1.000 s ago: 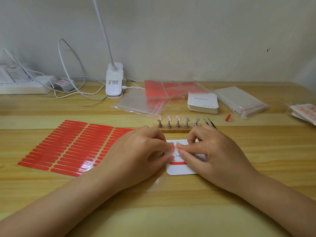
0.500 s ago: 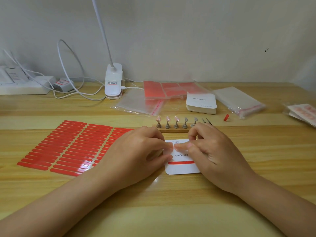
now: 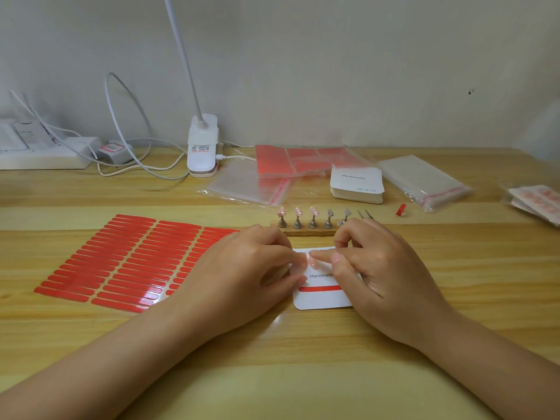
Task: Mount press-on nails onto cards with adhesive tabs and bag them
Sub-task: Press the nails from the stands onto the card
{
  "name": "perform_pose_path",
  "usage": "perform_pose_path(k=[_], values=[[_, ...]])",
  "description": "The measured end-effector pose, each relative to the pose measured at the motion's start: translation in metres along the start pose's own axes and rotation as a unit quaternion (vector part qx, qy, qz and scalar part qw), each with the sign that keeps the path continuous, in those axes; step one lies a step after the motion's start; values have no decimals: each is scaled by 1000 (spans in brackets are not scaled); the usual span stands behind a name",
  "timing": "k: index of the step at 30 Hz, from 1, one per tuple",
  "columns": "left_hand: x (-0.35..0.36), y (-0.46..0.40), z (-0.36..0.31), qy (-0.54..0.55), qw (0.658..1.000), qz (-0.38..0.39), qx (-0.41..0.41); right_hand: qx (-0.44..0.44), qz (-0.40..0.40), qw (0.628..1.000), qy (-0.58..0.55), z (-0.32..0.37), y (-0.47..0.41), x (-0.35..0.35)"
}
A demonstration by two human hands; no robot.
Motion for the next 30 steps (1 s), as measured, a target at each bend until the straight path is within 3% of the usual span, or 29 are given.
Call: perform_pose_path(k=[20,30], values=[[1,-1,2,7,1000,5,-11,33,27,999,-19,-5,-1,3],[-1,-10,10,15,998,42,-40,14,30,999,39,-1,1,4]])
Point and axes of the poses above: each hand's wrist, its own y-axis away from the middle knuckle, its own x-axis out of the palm, z = x × y, the point moved 9 cm from there along -y, towards the middle knuckle, and after that the axes turned 14 degrees about -y, right-handed, at the moved point
